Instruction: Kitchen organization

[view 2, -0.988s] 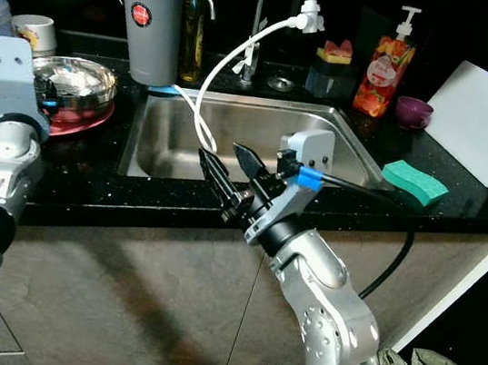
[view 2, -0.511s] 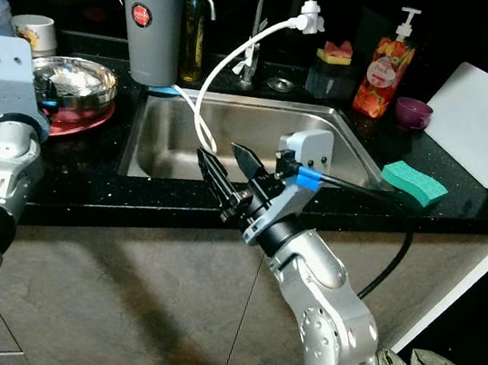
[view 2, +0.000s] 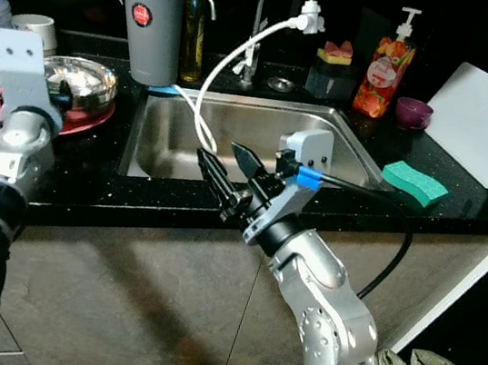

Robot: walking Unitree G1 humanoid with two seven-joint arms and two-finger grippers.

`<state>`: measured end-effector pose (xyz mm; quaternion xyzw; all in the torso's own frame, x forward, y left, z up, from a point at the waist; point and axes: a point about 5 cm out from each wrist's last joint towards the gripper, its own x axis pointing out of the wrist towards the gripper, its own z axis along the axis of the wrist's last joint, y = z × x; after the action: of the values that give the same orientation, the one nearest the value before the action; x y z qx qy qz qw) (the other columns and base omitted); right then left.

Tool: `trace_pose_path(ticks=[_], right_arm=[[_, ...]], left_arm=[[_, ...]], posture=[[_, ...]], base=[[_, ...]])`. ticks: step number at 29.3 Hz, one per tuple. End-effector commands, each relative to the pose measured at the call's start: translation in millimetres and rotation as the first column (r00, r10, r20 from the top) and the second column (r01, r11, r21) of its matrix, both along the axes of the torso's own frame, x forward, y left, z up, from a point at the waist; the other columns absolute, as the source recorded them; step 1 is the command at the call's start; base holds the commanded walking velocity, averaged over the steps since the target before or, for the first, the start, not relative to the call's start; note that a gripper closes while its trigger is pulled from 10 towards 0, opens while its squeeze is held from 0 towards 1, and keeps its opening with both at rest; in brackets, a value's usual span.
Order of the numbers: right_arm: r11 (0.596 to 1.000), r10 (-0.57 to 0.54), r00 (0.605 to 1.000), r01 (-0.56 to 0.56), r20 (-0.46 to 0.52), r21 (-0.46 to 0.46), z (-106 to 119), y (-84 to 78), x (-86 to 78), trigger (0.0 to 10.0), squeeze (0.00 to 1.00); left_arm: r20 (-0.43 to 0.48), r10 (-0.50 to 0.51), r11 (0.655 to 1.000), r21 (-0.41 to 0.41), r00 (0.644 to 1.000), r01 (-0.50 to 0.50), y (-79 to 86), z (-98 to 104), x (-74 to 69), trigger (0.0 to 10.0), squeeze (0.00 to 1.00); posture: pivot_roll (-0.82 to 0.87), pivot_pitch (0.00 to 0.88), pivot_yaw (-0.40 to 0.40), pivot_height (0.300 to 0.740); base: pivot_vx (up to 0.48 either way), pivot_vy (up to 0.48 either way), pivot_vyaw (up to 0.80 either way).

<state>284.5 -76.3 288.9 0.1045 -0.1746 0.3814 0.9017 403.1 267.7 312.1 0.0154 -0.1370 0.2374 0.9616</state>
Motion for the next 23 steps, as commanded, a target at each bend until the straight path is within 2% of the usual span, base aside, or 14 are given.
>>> trace_pose_path(ticks=[1, 9, 11, 12, 13, 14, 15, 16, 23], right_arm=[[1.0, -0.002, 1.0, 0.002, 0.014, 0.004, 2, -0.2, -1.4, 10.0, 0.0], [1.0, -0.006, 1.0, 0.005, 0.018, 0.01, 3, -0.2, -1.9, 10.0, 0.0], [1.0, -0.006, 1.0, 0.006, 0.015, 0.01, 2, -0.2, -2.0, 10.0, 0.0], [1.0, -0.006, 1.0, 0.006, 0.014, 0.01, 1, -0.2, -2.0, 10.0, 0.0], [1.0, -0.006, 1.0, 0.006, 0.014, 0.01, 1, -0.2, -2.0, 10.0, 0.0], [1.0, -0.006, 1.0, 0.006, 0.014, 0.009, 1, -0.1, -2.1, 10.0, 0.0], [1.0, -0.006, 1.0, 0.006, 0.014, 0.01, 1, 0.0, -2.0, 10.0, 0.0], [1.0, -0.007, 1.0, 0.007, 0.014, 0.011, 1, -0.1, -1.7, 10.0, 0.0], [1.0, -0.009, 1.0, 0.008, 0.012, 0.015, 2, 0.2, -0.4, 10.0, 0.0]], left_arm=[[-0.013, 0.009, 1.0, -0.008, 1.0, -0.009, 3.5, 1, 0.0, 10.0, 0.0], [-0.046, 0.019, 0.999, -0.025, 0.999, -0.02, 3.1, 0, 2.3, 10.0, 0.0], [-0.065, 0.02, 0.999, -0.032, 0.998, -0.023, 3.5, -4, 2.8, 9.1, 0.0], [-0.071, 0.018, 0.999, -0.032, 0.997, -0.021, 3.6, -6, 3.0, 7.4, 0.0], [-0.074, 0.016, 0.999, -0.03, 0.997, -0.019, 3.6, -6, 3.1, 7.4, 0.0], [-0.076, 0.014, 1.0, -0.027, 0.997, -0.016, 3.6, -7, 3.1, 2.9, 0.0], [-0.08, 0.011, 1.0, -0.024, 0.997, -0.013, 3.4, -7, 3.3, 2.9, 0.0], [-0.087, 0.001, 1.0, -0.02, 0.996, -0.003, 2.7, -8, 3.8, 0.0, 0.0], [-0.086, -0.015, 1.0, 0.005, 0.996, 0.016, 1.2, -8, 4.4, 0.0, 0.0]], posture=[[-0.02, 0.115, -0.058, 0.74], [-0.02, 0.116, -0.052, 0.74], [-0.02, 0.117, -0.052, 0.74], [-0.02, 0.118, -0.053, 0.74], [-0.02, 0.118, -0.053, 0.74], [-0.02, 0.119, -0.053, 0.74], [-0.02, 0.119, -0.053, 0.74], [-0.02, 0.12, -0.051, 0.74], [-0.02, 0.121, -0.051, 0.74]], base=[[0.0, 0.0, 0.0], [0.0, 0.0, 0.0], [0.0, 0.0, 0.0], [0.0, 0.0, 0.0], [0.0, 0.0, 0.0], [0.0, 0.0, 0.0], [0.0, 0.0, 0.0], [0.0, 0.0, 0.0], [0.0, 0.0, 0.0]])
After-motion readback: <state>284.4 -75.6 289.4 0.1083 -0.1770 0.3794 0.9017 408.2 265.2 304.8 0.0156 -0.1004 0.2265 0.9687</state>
